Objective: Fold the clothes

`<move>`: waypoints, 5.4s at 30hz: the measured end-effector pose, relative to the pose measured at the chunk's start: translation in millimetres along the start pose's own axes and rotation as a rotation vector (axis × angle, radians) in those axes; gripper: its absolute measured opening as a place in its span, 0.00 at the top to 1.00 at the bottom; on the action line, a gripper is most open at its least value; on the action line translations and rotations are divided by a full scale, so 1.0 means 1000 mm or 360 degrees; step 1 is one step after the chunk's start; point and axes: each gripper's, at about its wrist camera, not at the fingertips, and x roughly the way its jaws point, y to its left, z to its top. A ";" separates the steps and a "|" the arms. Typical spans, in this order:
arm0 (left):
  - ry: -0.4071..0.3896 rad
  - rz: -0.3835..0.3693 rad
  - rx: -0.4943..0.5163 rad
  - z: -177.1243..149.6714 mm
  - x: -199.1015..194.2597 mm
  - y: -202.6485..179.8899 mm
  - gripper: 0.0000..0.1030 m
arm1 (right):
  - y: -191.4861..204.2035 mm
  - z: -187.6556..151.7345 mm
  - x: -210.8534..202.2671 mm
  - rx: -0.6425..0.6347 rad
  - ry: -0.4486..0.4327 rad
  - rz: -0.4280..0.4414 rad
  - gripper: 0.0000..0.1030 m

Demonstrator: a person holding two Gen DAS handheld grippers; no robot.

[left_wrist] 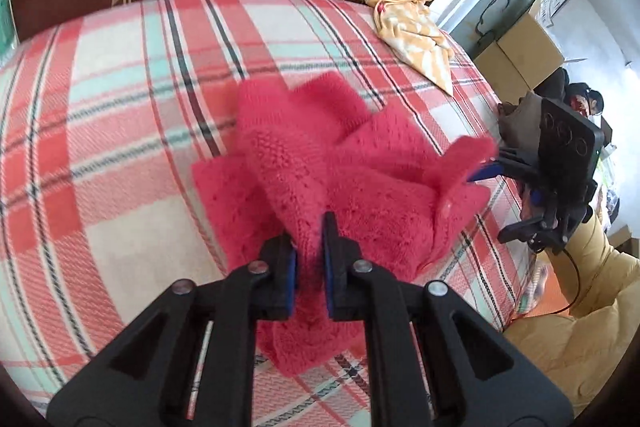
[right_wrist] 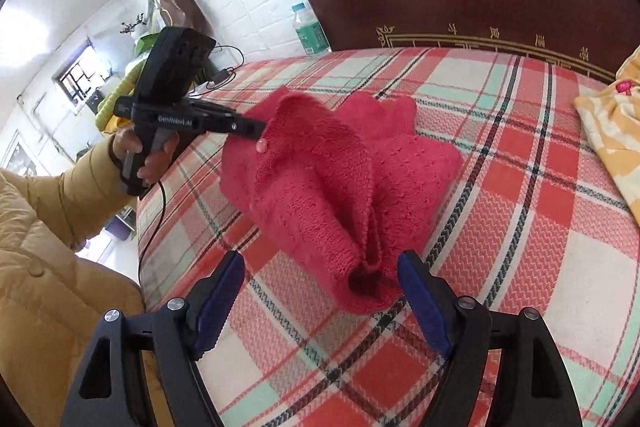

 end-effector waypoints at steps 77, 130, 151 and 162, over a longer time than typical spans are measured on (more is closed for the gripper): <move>-0.0015 -0.0154 -0.0677 -0.036 0.012 0.032 0.21 | -0.032 0.045 0.068 0.0539 -0.0014 -0.0153 0.43; -0.0986 0.0940 -0.1252 -0.205 -0.476 0.222 0.74 | 0.389 0.269 0.315 0.0380 0.0038 0.1010 0.61; -0.1335 0.1275 -0.0893 -0.251 -0.475 0.078 0.03 | 0.417 0.244 0.204 -0.0420 -0.0323 0.0443 0.39; -0.1247 0.1328 -0.0996 -0.291 -0.436 0.057 0.03 | 0.460 0.206 0.184 -0.0885 -0.0485 0.0360 0.22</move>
